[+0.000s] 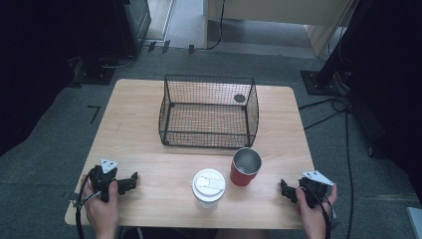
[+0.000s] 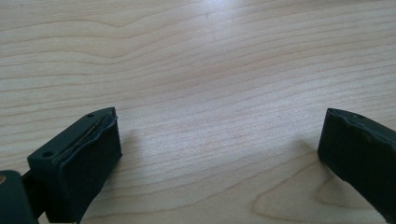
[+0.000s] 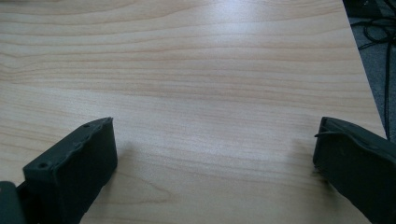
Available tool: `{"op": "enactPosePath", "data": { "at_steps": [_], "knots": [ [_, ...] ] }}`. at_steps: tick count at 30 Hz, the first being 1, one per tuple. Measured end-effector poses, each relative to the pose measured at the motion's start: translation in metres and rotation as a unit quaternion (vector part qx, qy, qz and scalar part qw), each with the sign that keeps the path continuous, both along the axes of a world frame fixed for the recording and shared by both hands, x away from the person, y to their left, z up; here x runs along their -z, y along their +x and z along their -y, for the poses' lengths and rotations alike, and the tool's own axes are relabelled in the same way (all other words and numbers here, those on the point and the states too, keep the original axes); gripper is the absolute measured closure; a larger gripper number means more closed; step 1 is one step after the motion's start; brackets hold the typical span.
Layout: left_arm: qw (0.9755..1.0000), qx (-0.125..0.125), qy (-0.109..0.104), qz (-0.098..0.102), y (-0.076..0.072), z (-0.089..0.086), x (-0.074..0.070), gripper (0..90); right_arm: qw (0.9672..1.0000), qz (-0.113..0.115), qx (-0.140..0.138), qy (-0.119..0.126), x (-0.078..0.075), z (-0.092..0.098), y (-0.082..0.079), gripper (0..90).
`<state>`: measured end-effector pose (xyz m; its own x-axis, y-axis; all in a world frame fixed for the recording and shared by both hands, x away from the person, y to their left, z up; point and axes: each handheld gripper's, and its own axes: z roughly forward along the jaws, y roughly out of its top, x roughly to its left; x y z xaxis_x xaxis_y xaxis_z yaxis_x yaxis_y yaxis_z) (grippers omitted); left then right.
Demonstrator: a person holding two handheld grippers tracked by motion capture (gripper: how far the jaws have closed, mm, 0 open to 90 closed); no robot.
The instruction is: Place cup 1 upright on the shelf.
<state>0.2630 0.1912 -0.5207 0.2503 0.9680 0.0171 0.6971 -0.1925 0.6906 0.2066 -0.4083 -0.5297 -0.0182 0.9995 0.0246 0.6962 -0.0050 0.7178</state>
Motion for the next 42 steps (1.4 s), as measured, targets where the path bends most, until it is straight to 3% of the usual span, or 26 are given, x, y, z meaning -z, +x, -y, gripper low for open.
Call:
{"op": "enactPosePath", "data": {
  "at_steps": [7, 8, 11, 17, 32, 42],
  "knots": [
    [1.0000, -0.003, 0.000, 0.000, 0.000, 0.001, 0.000, 0.0, 0.9999, 0.002, 0.016, 0.005, 0.000, -0.003, -0.004, 0.0],
    [1.0000, -0.004, 0.000, 0.000, 0.000, 0.001, 0.000, 0.0, 0.9995, 0.014, 0.023, 0.015, -0.001, -0.004, -0.006, 0.0],
    [1.0000, -0.003, 0.000, 0.000, 0.000, 0.001, 0.000, 0.0, 0.9995, 0.019, 0.022, 0.015, -0.003, -0.006, -0.007, 0.0],
    [1.0000, -0.003, 0.000, 0.000, 0.000, 0.001, 0.000, 0.0, 0.9989, 0.047, 0.000, 0.007, -0.014, -0.020, -0.011, 0.0],
    [1.0000, -0.003, 0.000, 0.000, 0.000, 0.001, 0.000, 0.0, 0.9965, 0.071, -0.041, 0.014, -0.025, -0.044, -0.015, 0.0],
    [1.0000, -0.003, 0.000, 0.000, 0.000, 0.001, 0.000, 0.0, 0.9923, 0.094, -0.077, 0.026, -0.032, -0.063, -0.018, 0.0]
  ]
}}
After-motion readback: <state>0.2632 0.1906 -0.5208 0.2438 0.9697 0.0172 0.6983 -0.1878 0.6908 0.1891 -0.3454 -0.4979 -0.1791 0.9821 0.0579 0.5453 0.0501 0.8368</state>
